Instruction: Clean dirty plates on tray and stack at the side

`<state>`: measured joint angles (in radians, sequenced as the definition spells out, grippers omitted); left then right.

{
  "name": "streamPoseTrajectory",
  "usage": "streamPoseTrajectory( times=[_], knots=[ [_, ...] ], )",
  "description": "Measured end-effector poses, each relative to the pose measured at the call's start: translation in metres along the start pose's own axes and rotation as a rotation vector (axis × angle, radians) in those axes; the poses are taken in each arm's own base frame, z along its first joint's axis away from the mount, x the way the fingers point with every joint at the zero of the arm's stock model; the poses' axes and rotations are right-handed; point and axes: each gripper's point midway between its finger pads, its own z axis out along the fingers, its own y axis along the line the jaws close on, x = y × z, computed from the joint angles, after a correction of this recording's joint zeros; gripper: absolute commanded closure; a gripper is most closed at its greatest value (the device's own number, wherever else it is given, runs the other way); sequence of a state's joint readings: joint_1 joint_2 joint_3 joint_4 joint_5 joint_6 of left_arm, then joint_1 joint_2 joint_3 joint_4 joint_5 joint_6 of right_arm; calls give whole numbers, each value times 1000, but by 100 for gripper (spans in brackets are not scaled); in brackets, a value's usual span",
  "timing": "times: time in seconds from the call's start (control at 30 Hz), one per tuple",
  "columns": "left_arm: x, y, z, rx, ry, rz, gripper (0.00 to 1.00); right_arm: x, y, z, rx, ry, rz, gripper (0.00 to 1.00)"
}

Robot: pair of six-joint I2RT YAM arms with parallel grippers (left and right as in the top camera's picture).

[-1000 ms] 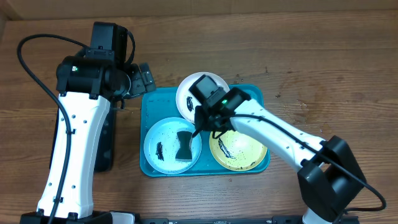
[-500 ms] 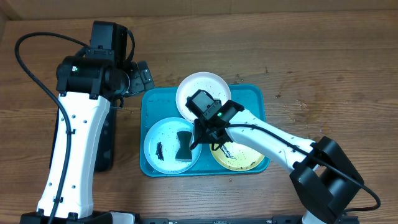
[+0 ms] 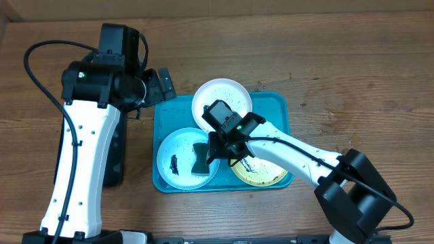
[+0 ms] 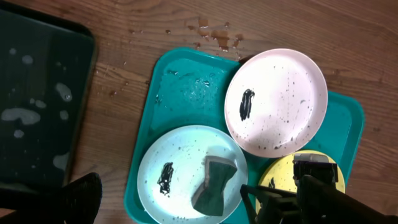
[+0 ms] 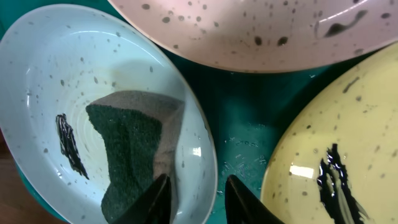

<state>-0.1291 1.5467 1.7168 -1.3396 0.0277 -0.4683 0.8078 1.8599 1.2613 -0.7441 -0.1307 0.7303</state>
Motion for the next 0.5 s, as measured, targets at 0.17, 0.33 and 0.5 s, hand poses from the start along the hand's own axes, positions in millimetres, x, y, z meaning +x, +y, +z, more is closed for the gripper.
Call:
streamPoseTrajectory(
  times=[0.17,0.33,0.5],
  knots=[
    [10,3,12,-7,41,-1,0,5,-8,9,7,2,38,71],
    [31,9,36,-17,123,3,0,9,-13,14,15,9,53,72],
    [49,5,60,34,192,44,0,7,-12,15,10,1,60,78]
  ],
)
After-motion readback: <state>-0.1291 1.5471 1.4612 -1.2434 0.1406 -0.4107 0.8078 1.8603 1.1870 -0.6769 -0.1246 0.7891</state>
